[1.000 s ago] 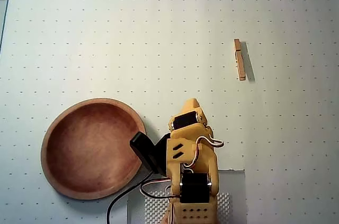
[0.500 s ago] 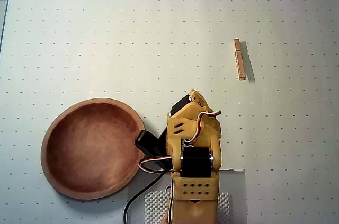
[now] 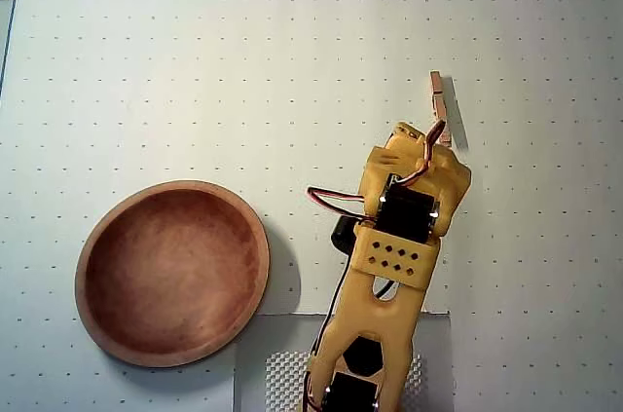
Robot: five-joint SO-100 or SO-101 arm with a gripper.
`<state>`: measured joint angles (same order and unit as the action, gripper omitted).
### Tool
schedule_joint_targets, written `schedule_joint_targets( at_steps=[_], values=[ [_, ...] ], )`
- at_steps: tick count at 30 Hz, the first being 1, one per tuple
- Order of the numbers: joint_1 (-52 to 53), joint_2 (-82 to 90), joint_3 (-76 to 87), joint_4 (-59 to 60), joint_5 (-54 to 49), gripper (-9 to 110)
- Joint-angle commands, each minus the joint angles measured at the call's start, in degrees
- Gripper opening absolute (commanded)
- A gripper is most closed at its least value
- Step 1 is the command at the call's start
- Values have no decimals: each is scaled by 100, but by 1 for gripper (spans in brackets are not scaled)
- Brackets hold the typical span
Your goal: Grasp a clothespin and put it in the bowl.
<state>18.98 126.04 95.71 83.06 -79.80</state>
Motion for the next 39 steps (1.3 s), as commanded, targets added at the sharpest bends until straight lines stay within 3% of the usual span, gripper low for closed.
schedule_joint_targets(
  at_steps=[1, 18, 24, 39],
  values=[
    [185, -158, -466, -62, -483, -3],
    [615, -1573, -747, 369, -2083, -3],
    [475, -2030, -861, 905, -2074, -3],
    [-255, -3015, -940, 817, -2145, -3]
  ],
)
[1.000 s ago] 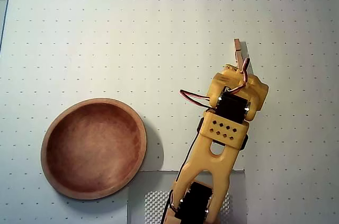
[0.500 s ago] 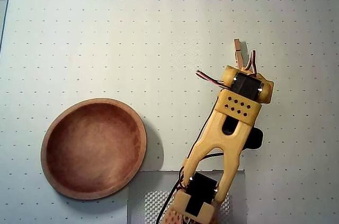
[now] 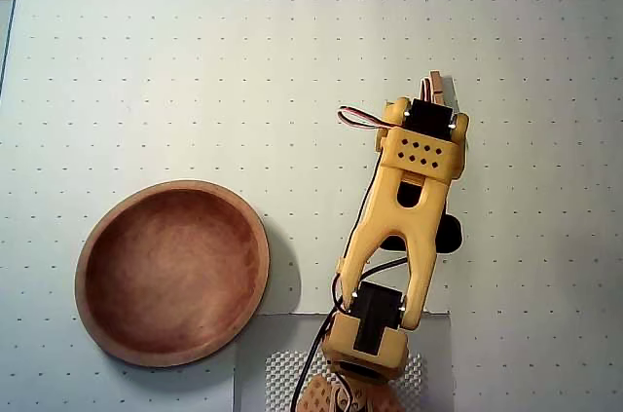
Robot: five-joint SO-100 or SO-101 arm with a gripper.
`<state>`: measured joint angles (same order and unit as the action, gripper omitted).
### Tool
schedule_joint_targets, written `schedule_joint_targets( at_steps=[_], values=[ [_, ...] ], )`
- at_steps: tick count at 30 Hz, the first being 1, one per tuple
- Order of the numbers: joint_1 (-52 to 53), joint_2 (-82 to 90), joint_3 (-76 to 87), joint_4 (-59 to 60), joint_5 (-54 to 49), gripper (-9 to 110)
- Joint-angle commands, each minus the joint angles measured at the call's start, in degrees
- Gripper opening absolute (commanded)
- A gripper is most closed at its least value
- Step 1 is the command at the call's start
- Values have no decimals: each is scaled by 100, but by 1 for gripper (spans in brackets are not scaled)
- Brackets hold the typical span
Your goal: Grasp a clothespin and put it in the bowl.
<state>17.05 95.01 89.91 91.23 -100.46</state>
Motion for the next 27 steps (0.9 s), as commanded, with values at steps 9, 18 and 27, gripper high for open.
schedule_joint_targets(
  at_steps=[9, 18, 27],
  values=[
    [-35, -554, -1371, -167, -589, -2],
    [492, -1204, -2435, -97, -1494, -2],
    [870, -1687, -2514, -97, -1995, -2]
  ],
)
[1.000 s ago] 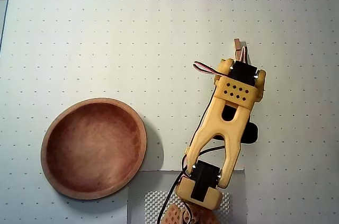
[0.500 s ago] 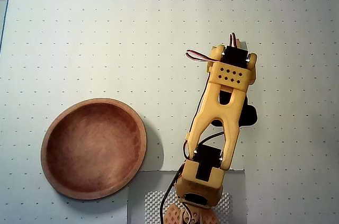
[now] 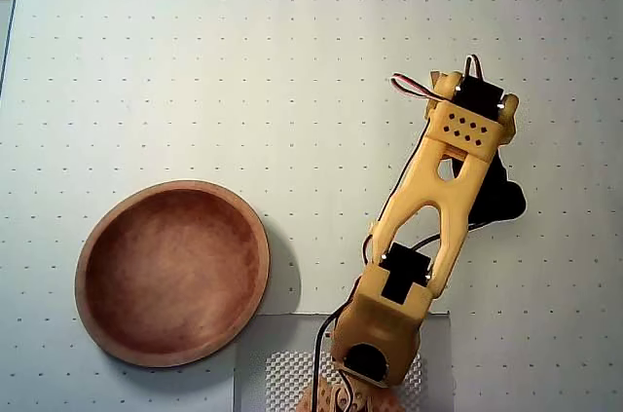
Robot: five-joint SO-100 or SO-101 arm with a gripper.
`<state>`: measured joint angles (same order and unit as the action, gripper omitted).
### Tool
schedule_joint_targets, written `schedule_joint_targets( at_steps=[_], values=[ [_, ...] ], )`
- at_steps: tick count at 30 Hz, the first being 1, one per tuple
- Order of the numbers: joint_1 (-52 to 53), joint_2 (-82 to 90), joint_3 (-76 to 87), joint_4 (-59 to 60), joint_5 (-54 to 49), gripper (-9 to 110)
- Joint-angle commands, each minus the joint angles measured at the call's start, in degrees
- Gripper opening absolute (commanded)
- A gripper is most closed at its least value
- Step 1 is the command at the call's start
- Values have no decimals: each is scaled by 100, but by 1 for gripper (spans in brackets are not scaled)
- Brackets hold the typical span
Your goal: Grasp a clothespin and put it in the bowl.
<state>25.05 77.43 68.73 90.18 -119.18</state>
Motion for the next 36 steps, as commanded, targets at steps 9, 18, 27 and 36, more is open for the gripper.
schedule_joint_targets(
  at_steps=[9, 18, 27, 36],
  values=[
    [-18, -26, -404, -53, -158, -2],
    [-158, 35, -413, -79, -79, 16],
    [-132, -158, -1266, -79, -53, 19],
    [-149, -1081, -2329, -79, 439, 19]
  ],
)
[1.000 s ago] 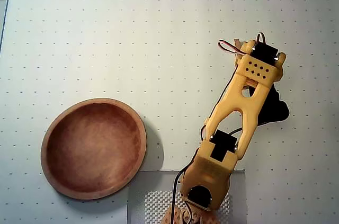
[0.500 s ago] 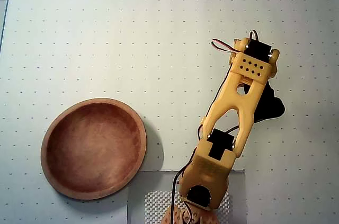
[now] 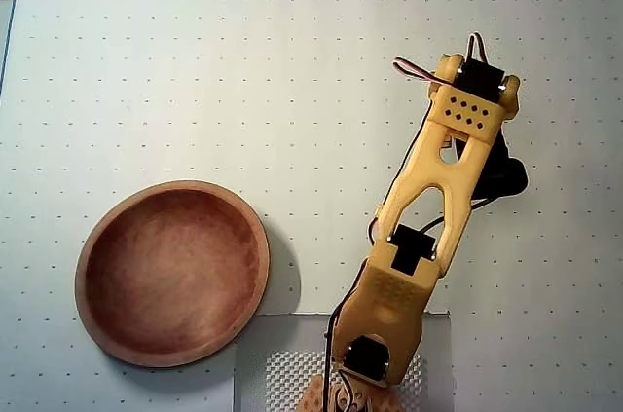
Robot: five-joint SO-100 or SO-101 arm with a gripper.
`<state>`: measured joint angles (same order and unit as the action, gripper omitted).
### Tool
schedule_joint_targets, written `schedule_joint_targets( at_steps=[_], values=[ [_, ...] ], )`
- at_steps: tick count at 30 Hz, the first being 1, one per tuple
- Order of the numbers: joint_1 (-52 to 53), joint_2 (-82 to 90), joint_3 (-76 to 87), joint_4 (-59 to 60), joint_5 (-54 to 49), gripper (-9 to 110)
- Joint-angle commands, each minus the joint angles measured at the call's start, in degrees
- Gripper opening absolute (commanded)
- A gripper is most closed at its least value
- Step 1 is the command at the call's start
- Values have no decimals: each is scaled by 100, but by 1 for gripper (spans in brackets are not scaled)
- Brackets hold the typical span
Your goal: Grasp a clothespin and put it in the bowl.
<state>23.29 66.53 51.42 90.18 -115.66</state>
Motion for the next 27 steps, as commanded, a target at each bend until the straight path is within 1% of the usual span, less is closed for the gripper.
schedule_joint_targets(
  at_steps=[1, 23, 27],
  values=[
    [26, -88, -694, -79, 114, 19],
    [-202, -1556, -923, -88, 229, 19],
    [-211, -1714, -1178, -396, 360, 19]
  ],
)
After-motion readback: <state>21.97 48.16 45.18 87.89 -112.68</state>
